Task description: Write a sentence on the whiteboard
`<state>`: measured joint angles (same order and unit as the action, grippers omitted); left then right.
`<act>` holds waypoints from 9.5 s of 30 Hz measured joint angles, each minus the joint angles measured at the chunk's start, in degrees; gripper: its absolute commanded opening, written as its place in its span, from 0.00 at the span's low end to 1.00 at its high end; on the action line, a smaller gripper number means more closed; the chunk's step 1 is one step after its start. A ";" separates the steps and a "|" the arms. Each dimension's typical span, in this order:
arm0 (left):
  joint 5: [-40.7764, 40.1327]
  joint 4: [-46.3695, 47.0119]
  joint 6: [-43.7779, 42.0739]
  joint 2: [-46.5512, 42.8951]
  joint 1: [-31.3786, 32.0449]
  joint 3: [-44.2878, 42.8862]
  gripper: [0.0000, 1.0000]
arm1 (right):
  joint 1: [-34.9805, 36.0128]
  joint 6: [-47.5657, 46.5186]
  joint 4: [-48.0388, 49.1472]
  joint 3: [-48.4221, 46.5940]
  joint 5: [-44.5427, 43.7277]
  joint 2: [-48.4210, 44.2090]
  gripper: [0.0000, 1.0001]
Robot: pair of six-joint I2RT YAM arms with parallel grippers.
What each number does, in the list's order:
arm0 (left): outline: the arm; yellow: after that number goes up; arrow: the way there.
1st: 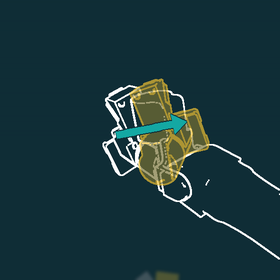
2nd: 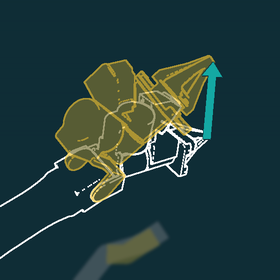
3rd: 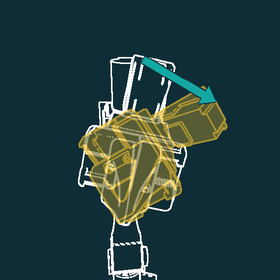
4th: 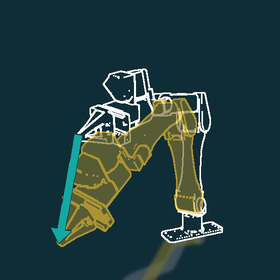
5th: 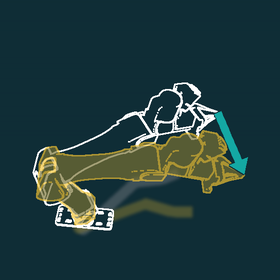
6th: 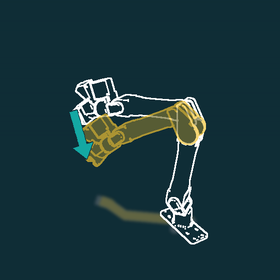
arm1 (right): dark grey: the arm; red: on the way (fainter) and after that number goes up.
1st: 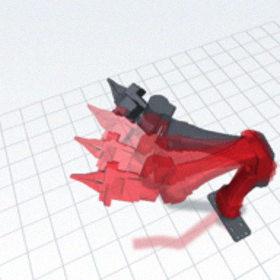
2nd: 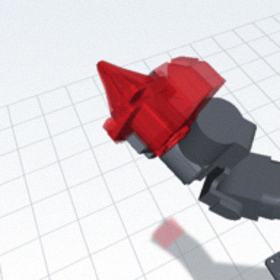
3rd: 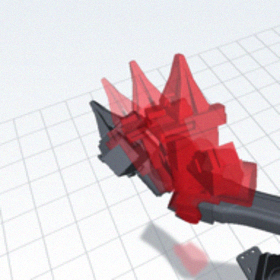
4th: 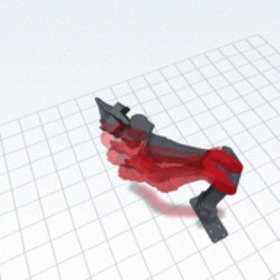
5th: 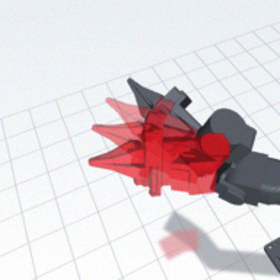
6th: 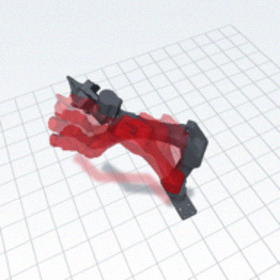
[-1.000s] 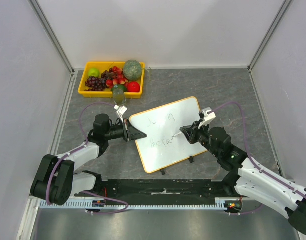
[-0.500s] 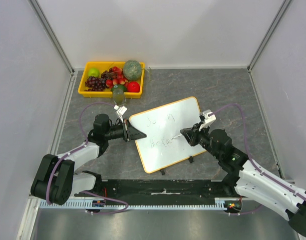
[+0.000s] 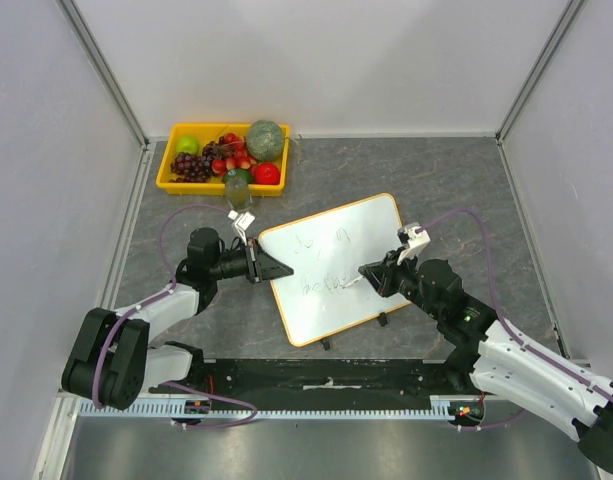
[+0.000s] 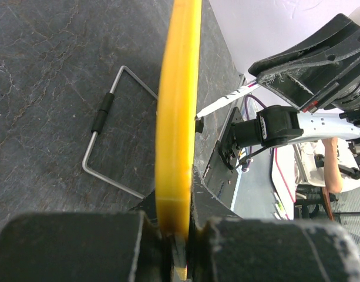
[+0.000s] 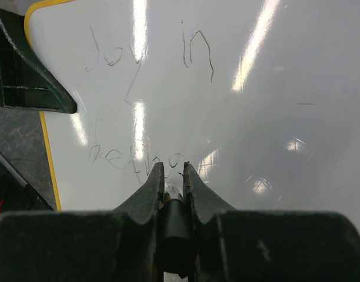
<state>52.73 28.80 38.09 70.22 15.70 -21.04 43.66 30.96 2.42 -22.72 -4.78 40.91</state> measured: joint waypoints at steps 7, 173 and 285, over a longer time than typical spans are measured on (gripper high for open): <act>0.07 0.04 -0.02 0.02 -0.04 0.00 0.02 | 0.00 1.31 -1.81 -0.04 1.14 -0.04 0.00; -10.54 1.09 3.93 -12.22 6.38 13.09 0.02 | -0.02 -6.36 8.61 0.61 2.75 5.20 0.00; -10.14 1.44 4.02 -11.61 6.12 12.79 0.02 | -13.03 -3.04 5.53 -3.39 8.35 7.19 0.00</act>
<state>42.59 30.24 42.11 58.61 21.82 -8.25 30.63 27.92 7.94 -26.11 3.57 48.10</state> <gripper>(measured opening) 0.088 0.169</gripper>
